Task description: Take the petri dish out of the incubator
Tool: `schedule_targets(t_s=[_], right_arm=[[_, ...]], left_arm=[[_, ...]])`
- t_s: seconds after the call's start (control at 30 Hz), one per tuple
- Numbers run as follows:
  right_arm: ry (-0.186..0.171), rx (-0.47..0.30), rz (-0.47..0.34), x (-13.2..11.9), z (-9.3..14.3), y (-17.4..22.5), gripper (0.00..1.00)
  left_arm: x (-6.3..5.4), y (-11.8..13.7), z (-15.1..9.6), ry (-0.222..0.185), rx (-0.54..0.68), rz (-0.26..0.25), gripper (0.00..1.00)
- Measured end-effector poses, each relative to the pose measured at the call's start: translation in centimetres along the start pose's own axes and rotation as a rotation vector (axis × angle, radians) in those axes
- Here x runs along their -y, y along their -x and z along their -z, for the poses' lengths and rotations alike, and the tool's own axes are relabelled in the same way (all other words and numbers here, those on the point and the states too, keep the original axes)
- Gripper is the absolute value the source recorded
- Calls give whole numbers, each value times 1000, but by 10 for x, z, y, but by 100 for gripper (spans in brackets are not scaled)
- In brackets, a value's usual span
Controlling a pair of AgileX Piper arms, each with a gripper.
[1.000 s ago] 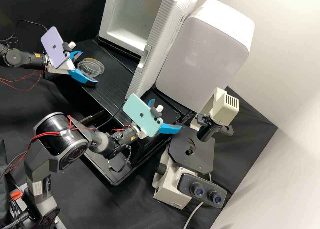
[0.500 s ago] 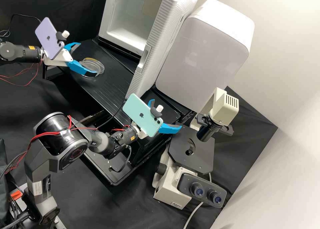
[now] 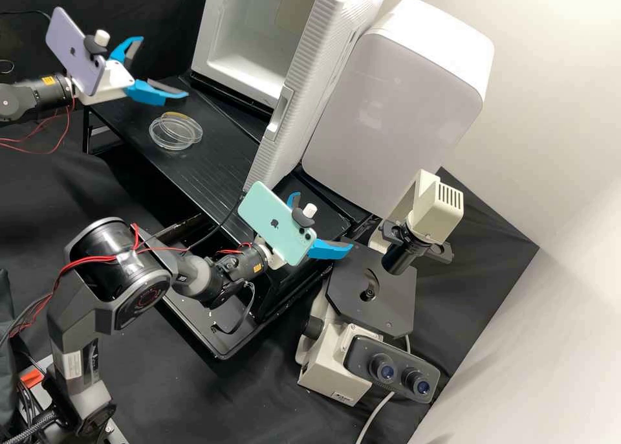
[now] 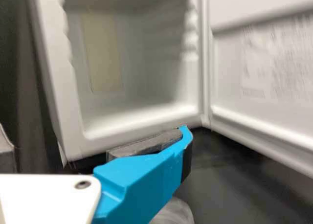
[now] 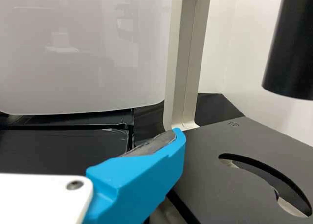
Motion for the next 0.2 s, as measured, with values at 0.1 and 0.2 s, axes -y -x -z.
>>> schedule_targets(t_s=[0.1,0.2], right_arm=[[0,0,0,0,0,0,100],[0,0,0,0,0,0,100]], left_arm=[[-1,1,5,46,-3,-37,100],[2,1,8,79,-13,-32,100]])
